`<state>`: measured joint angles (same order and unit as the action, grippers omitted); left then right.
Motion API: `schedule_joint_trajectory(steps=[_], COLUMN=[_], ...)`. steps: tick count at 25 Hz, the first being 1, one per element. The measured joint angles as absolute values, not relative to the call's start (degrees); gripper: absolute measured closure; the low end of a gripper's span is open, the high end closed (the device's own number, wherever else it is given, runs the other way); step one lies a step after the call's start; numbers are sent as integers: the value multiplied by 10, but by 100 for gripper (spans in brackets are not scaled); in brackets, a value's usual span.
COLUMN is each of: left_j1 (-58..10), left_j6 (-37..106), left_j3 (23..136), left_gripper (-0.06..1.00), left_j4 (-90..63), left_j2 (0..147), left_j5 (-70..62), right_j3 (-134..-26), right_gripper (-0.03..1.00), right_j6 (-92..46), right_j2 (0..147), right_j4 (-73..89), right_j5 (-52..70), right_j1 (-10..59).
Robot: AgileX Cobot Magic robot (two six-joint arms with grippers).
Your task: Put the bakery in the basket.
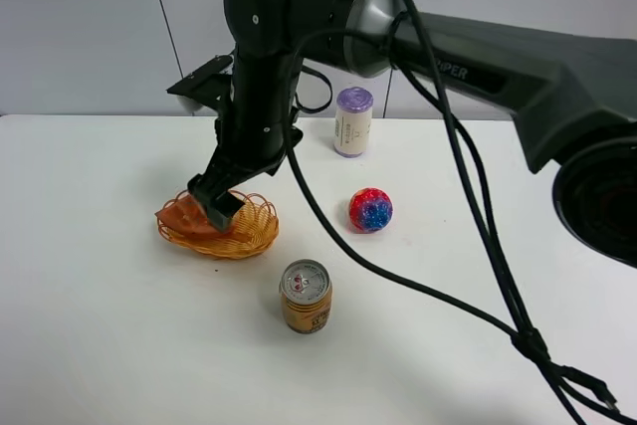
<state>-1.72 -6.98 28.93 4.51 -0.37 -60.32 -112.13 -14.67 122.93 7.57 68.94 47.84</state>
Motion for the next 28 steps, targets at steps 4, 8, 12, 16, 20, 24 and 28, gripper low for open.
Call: schedule_joint_trajectory(steps=[4,8,12,16,20,24,28], left_j1=[-17,-17,-17,-17,-17,-17,-17], left_j6=[-70,-70,-70,-70,-70,-70,-70], left_j3=[289,289,289,289,289,289,289], left_gripper=[-5,-5,-5,-5,-5,-5,-5], left_j4=[45,45,45,45,45,45,45], left_j2=[-4,-4,-4,-4,-4,-4,-4], left_j5=[-603,-603,-603,-603,-603,-603,-603], right_j3=[-1121,-1121,-1121,-1109,-1024,-921,-856], right_gripper=[-2,-2,-2,-2,-2,-2,-2], right_j6=[-124,-97,-53,-26,-20,-13,20], right_j2=[1187,1135,1082,1033,966,889,814], right_j4=[62,27,-28,-50,-50,-55,-40], right_j5=[693,694,694,693,694,696,697], right_j1=[459,424,366,293,228,173,129])
